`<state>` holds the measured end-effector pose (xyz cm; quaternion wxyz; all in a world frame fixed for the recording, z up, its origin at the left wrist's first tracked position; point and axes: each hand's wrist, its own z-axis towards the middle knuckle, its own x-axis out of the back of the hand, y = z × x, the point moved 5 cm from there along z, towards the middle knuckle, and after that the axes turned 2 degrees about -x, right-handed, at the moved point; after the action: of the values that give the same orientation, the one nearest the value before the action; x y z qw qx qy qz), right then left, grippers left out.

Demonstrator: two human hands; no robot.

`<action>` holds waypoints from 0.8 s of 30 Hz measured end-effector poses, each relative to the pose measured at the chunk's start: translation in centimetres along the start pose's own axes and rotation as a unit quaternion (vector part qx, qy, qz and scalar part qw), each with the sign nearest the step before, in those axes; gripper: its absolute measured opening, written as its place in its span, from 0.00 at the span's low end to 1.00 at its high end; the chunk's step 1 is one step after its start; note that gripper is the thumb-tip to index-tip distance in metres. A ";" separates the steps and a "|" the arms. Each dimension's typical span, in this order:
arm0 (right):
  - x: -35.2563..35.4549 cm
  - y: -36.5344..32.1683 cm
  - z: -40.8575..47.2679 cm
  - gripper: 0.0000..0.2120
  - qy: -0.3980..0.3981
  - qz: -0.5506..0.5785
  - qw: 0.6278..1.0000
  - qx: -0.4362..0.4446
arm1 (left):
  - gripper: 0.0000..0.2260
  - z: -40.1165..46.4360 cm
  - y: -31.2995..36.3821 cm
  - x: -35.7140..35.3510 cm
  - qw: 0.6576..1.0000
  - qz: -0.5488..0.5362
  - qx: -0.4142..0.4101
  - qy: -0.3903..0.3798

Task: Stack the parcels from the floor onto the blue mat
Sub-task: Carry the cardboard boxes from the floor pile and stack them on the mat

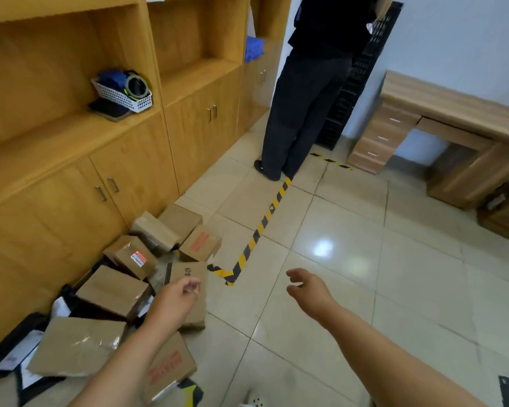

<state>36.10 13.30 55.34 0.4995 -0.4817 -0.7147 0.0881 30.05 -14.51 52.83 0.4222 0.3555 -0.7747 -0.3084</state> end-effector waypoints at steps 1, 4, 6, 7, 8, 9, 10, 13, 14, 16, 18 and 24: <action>1.0 -0.4 1.7 0.19 -0.005 -0.012 1.000 0.005 | 0.12 1.0 0.5 -0.4 1.000 -0.002 0.010 0.007; 3.2 -1.8 6.3 0.19 -0.013 -0.049 0.999 0.019 | 0.12 3.3 1.6 -1.0 0.999 -0.002 0.034 0.036; 3.5 -3.1 8.9 0.19 -0.026 -0.063 0.997 0.029 | 0.11 4.7 2.0 -0.7 0.998 -0.010 0.047 0.049; 3.5 -3.8 10.2 0.19 -0.036 -0.065 0.997 0.034 | 0.11 5.5 2.1 -0.4 0.997 -0.012 0.057 0.057; 3.3 -4.6 11.8 0.19 -0.049 -0.065 0.996 0.039 | 0.12 6.6 2.1 0.1 0.995 -0.015 0.067 0.068; 3.0 -5.5 13.2 0.18 -0.061 -0.068 0.995 0.045 | 0.12 7.7 1.9 0.5 0.994 -0.017 0.077 0.076; 2.8 -6.4 14.7 0.18 -0.073 -0.072 0.993 0.050 | 0.11 9.1 1.5 1.0 0.993 -0.021 0.086 0.080; 2.0 -9.7 19.2 0.17 -0.098 -0.081 0.990 0.066 | 0.10 13.2 1.1 2.2 0.990 -0.040 0.099 0.092; 1.7 -10.9 20.7 0.17 -0.102 -0.083 0.989 0.070 | 0.10 14.6 1.5 2.7 0.989 -0.048 0.098 0.100; 1.3 -13.2 24.0 0.16 -0.109 -0.088 0.987 0.073 | 0.10 17.6 2.4 3.8 0.986 -0.063 0.103 0.114; 1.0 -15.5 27.3 0.16 -0.117 -0.095 0.986 0.068 | 0.10 20.8 2.8 4.9 0.983 -0.068 0.113 0.125; 0.2 -21.1 35.4 0.17 -0.142 -0.150 0.975 0.083 | 0.13 29.0 5.2 8.3 0.979 -0.081 0.120 0.144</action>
<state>-4.81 15.07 51.12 0.4387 -0.3084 -0.8326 0.1386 0.01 -13.23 47.34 0.4572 0.5056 -0.7061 -0.1917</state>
